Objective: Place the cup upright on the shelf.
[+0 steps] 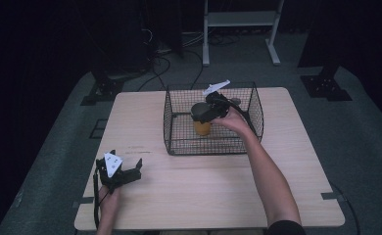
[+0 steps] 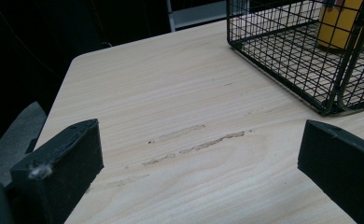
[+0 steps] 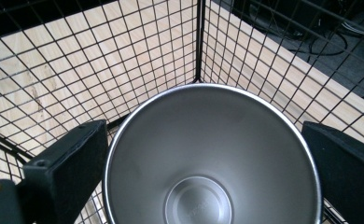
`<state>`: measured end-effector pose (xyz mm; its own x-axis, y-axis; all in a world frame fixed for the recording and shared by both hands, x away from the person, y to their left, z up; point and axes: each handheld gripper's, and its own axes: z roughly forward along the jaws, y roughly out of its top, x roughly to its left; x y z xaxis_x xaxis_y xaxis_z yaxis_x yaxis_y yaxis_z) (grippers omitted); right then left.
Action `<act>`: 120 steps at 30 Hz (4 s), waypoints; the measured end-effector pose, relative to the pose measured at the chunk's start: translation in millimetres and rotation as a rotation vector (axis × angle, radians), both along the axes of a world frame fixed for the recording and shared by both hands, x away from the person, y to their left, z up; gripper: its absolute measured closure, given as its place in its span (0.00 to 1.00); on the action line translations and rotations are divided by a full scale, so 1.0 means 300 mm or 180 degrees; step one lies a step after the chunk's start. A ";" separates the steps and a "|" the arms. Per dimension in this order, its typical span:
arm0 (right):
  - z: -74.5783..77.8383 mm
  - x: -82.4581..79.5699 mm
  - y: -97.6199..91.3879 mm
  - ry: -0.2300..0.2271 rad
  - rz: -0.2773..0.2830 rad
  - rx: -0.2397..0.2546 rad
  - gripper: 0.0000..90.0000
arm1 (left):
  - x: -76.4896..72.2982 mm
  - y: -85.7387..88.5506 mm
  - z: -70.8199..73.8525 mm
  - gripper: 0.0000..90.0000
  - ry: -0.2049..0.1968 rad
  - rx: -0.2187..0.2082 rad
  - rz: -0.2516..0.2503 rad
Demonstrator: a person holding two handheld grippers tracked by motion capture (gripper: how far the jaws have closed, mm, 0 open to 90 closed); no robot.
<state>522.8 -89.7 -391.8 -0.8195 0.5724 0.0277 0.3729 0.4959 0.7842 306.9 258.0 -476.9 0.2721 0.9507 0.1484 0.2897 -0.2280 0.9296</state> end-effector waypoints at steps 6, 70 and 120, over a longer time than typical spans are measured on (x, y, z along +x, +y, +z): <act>0.018 -0.001 -0.002 -0.0056 -0.0039 0.0098 0.02 | 0.000 0.001 0.000 0.00 0.0002 -0.0001 0.0005; 0.133 -0.332 -0.238 -0.0013 -0.0071 0.0488 0.05 | 0.001 -0.009 -0.001 0.00 0.0010 0.0077 0.0003; -0.019 -0.570 -0.454 0.0076 -0.0309 0.0644 0.05 | 0.001 -0.011 -0.001 0.00 0.0009 0.0101 0.0010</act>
